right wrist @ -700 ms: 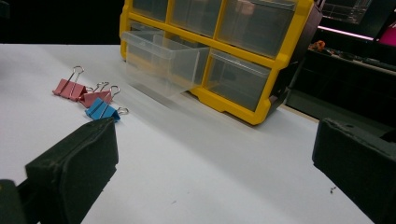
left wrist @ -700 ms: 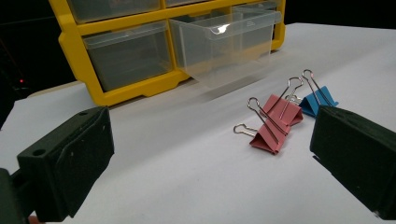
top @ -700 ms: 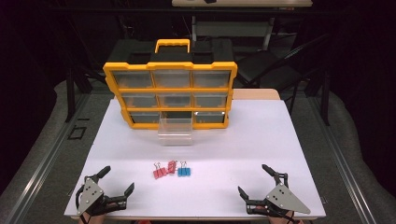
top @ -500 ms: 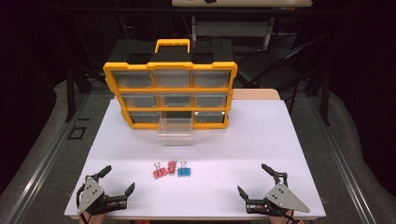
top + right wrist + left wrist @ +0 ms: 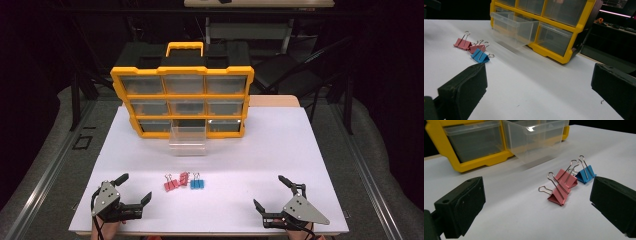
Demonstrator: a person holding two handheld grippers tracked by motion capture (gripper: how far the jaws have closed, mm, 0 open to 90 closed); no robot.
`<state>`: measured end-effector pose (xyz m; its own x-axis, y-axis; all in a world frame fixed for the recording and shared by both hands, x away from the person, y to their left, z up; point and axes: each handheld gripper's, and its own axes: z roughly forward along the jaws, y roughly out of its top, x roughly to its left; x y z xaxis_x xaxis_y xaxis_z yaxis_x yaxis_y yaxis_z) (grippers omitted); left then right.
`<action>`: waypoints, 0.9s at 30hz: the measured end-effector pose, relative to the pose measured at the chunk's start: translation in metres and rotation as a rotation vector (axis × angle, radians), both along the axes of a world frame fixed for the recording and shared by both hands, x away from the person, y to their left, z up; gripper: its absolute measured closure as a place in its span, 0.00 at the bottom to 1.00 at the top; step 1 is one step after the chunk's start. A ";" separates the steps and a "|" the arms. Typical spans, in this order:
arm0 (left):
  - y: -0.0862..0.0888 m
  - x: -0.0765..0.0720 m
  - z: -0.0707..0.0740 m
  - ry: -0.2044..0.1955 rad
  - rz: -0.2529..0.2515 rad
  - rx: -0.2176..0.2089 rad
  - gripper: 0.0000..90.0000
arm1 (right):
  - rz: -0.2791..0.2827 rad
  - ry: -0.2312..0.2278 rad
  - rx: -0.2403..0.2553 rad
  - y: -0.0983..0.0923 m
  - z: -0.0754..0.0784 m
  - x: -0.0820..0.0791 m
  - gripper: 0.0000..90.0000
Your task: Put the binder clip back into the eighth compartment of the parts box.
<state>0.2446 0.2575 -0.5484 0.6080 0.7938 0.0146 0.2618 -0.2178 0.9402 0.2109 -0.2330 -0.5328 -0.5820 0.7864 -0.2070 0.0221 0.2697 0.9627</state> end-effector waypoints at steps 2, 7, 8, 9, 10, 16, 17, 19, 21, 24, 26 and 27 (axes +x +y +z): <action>-0.002 0.002 0.000 0.016 -0.009 0.008 0.00 | 0.003 0.001 -0.005 0.001 0.000 0.000 0.00; -0.008 0.012 0.001 0.058 -0.037 0.024 0.00 | 0.007 0.004 -0.010 0.002 0.000 0.001 0.00; -0.010 0.014 0.001 0.070 -0.044 0.026 0.00 | 0.009 0.007 -0.008 0.002 -0.001 0.002 0.00; -0.011 0.016 0.001 0.076 -0.044 0.032 0.00 | 0.009 0.013 -0.007 0.002 -0.001 0.002 0.00; -0.013 0.018 0.000 0.082 -0.049 0.034 0.00 | 0.008 0.015 -0.008 0.002 -0.001 0.002 0.00; -0.025 0.025 0.000 0.108 -0.088 0.068 0.00 | 0.020 0.017 -0.017 0.005 -0.001 0.005 0.00; -0.026 0.027 0.000 0.111 -0.091 0.071 0.00 | 0.021 0.017 -0.018 0.005 -0.001 0.005 0.00; -0.029 0.030 0.000 0.116 -0.095 0.069 0.00 | 0.018 0.023 -0.014 0.004 -0.002 0.006 0.00; -0.033 0.033 -0.001 0.127 -0.106 0.078 0.00 | 0.018 0.023 -0.015 0.004 -0.001 0.006 0.00; -0.036 0.035 -0.001 0.127 -0.110 0.087 0.00 | 0.022 0.028 -0.019 0.005 -0.002 0.006 0.00; -0.038 0.036 -0.001 0.123 -0.104 0.090 0.00 | 0.022 0.027 -0.018 0.005 -0.002 0.006 0.00; -0.039 0.037 -0.001 0.127 -0.106 0.093 0.00 | 0.023 0.034 -0.020 0.005 -0.002 0.007 0.00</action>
<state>0.2818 0.2187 -0.5493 0.6894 0.7244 0.0029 0.3479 -0.3346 0.8758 0.2178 -0.2281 -0.5347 -0.6066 0.7687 -0.2027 0.0479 0.2898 0.9559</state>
